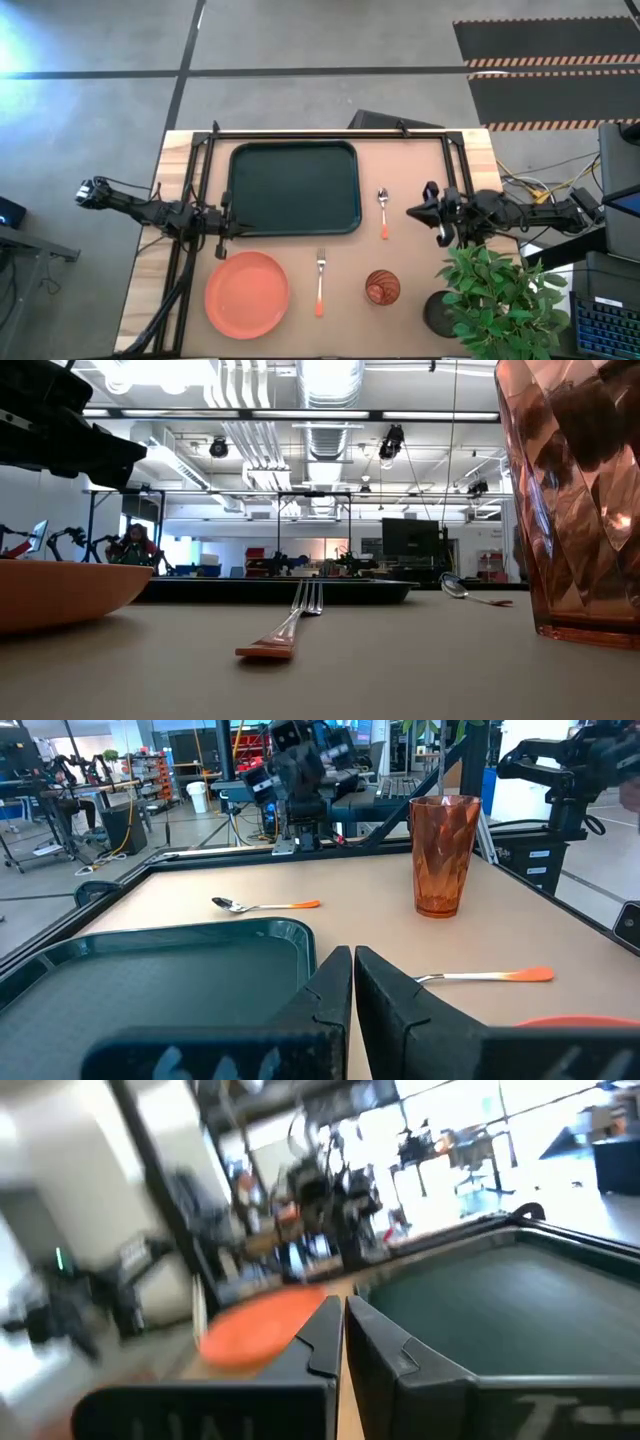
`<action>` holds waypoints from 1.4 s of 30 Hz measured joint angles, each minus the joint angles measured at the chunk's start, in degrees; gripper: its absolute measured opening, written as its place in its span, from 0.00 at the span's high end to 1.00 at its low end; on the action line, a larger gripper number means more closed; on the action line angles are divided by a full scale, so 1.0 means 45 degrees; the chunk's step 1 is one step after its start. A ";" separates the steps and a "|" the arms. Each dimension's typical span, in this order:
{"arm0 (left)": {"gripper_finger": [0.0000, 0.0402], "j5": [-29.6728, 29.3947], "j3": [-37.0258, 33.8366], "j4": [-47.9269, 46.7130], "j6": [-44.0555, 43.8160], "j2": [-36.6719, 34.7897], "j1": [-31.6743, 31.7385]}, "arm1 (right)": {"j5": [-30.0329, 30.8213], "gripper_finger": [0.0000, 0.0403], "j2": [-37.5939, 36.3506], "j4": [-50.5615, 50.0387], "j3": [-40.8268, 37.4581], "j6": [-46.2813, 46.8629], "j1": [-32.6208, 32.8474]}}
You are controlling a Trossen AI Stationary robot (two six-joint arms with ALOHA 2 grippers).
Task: Pick and place plate/cup/fork/spoon on tray
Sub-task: Put the orange plate on the black tray
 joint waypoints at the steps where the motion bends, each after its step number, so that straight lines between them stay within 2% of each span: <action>1: 1.00 -0.0001 0.0000 0.0000 0.0004 0.0003 0.0001 | 0.0168 0.98 -0.0005 0.0247 0.0000 0.0364 0.0002; 4: 1.00 0.0000 0.0000 -0.0001 0.0000 0.0005 -0.0002 | 0.0885 0.98 0.0000 0.1087 0.0000 0.0449 0.0002; 8: 1.00 0.0003 0.0000 0.0000 0.0000 0.0005 0.0001 | 0.3046 0.98 -0.0005 0.1525 0.0000 0.0534 0.0000; 11: 1.00 0.0003 0.0000 -0.0004 0.0004 0.0004 0.0001 | 0.3887 0.98 0.0005 0.1526 0.0000 0.0609 -0.0003; 19: 1.00 -0.0011 0.0000 0.0000 0.0123 0.0005 0.0002 | 0.3963 0.98 0.0005 0.1577 0.0000 0.1064 -0.0003; 23: 1.00 -0.0879 0.0000 0.0000 0.3962 0.0000 0.0002 | 0.3965 0.98 0.0005 0.1667 0.0000 0.1640 -0.0001; 26: 1.00 -0.0945 0.0000 0.0003 0.6265 0.0023 0.0002 | 0.3968 0.98 0.0005 0.1678 0.0000 0.2369 -0.0002; 28: 1.00 -0.1076 0.0000 0.0141 0.6979 0.0024 0.0002 | 0.3979 0.98 0.0005 0.1700 0.0000 0.2745 0.0001; 35: 1.00 -0.1083 0.0000 0.0902 0.7004 0.0058 0.0006 | 0.4578 0.98 0.0010 0.1712 0.0000 0.2928 0.0002; 37: 1.00 -0.1831 0.0000 0.1480 0.6149 0.0116 0.0014 | 0.4661 0.98 0.0010 0.1712 0.0000 0.2923 0.0002; 42: 1.00 -0.5942 -0.0005 0.5548 -0.1330 0.0180 0.0031 | 0.4668 0.98 0.0010 0.1712 0.0000 0.2957 0.0002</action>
